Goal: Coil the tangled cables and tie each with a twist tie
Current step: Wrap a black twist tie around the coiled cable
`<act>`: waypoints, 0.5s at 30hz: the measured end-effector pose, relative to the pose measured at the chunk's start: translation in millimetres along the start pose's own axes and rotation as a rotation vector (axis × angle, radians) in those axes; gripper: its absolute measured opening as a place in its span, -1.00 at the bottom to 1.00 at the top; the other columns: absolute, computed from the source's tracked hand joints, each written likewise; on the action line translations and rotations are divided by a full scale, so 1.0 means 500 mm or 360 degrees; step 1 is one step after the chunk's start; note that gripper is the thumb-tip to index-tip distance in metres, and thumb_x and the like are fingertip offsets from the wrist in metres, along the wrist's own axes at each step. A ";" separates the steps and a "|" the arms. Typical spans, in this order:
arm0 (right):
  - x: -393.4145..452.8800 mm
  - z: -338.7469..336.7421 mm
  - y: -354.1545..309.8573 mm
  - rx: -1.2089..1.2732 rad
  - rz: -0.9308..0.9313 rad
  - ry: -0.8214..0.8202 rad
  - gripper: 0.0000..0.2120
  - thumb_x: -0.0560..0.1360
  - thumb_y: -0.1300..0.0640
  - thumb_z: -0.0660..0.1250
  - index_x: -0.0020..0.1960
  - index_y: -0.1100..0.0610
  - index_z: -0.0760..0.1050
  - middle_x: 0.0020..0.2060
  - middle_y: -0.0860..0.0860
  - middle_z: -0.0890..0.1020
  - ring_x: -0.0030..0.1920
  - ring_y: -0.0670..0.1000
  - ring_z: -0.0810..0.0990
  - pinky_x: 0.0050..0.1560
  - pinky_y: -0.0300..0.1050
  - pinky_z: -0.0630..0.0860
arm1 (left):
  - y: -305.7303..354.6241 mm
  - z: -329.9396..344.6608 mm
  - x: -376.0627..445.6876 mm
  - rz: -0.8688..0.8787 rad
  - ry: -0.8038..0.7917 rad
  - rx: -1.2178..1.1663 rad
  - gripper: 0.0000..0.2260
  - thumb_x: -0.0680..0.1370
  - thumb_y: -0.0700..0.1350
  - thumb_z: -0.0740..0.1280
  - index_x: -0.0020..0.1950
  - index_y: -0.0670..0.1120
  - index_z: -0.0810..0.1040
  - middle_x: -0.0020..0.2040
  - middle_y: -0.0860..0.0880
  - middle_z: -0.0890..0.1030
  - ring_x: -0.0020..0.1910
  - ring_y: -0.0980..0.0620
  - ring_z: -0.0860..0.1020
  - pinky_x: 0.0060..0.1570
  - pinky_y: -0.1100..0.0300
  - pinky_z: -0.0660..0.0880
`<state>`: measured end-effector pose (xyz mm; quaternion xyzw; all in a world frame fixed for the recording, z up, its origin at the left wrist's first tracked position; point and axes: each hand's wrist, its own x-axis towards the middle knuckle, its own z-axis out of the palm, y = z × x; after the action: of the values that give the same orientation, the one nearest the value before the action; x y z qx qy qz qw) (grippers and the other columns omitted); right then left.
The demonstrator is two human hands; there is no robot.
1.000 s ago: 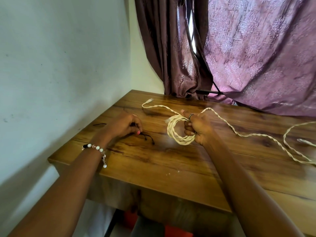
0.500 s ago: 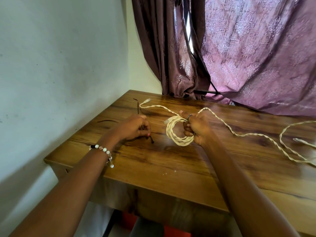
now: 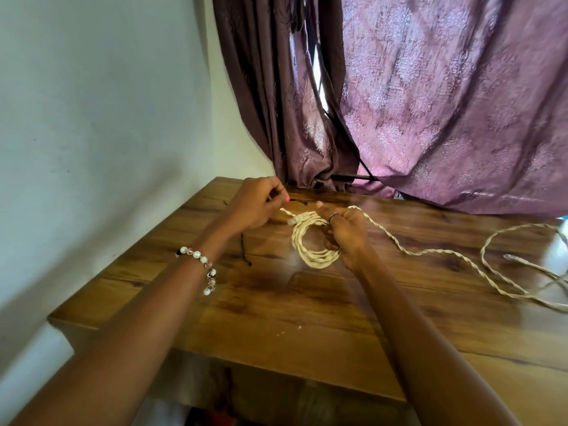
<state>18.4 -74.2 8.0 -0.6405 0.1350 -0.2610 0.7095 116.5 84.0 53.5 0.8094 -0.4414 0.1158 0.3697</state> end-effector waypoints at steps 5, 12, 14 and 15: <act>0.013 -0.018 -0.020 -0.0120 -0.0196 -0.0119 -0.59 0.55 0.12 0.33 -0.41 0.25 0.36 -0.61 -0.01 0.25 -0.64 -0.07 0.16 -0.57 -0.26 0.07 | 0.038 0.052 0.064 -0.0079 0.0113 0.0210 -0.89 0.55 -0.15 0.33 -0.06 -0.14 0.64 -0.10 -0.06 0.67 -0.13 0.04 0.59 -0.11 0.19 0.48; 0.043 -0.061 -0.022 -0.0161 -0.0206 -0.0279 -0.95 0.57 0.22 0.29 -0.07 0.17 0.43 -0.54 -0.05 0.40 -0.61 -0.11 0.25 -0.57 -0.34 0.16 | 0.000 0.134 0.091 -0.0053 -0.0435 -0.0275 -0.92 0.48 -0.16 0.43 -0.07 -0.14 0.68 -0.12 -0.13 0.69 -0.11 -0.05 0.63 -0.04 -0.02 0.55; 0.045 -0.071 -0.017 -0.0037 -0.0142 -0.0390 -0.91 0.58 0.20 0.27 -0.05 0.11 0.36 -0.57 -0.08 0.33 -0.63 -0.14 0.19 -0.56 -0.36 0.12 | -0.007 0.151 0.080 -0.0222 -0.0477 -0.0783 -0.92 0.47 -0.26 0.43 -0.05 -0.17 0.66 -0.12 -0.16 0.69 -0.15 0.01 0.62 -0.09 0.07 0.56; 0.047 -0.075 -0.016 0.0012 -0.0108 -0.0445 -0.91 0.58 0.18 0.26 -0.06 0.09 0.35 -0.57 -0.08 0.28 -0.62 -0.15 0.16 -0.55 -0.37 0.10 | -0.007 0.157 0.074 -0.0308 -0.0509 -0.0996 -0.87 0.46 -0.34 0.40 -0.04 -0.18 0.65 -0.14 -0.14 0.69 -0.18 0.04 0.62 -0.14 0.14 0.57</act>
<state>16.5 -118.9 13.6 -0.6722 0.0121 -0.1935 0.7145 129.9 6.8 15.9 0.7029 -0.4291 -0.1885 0.5350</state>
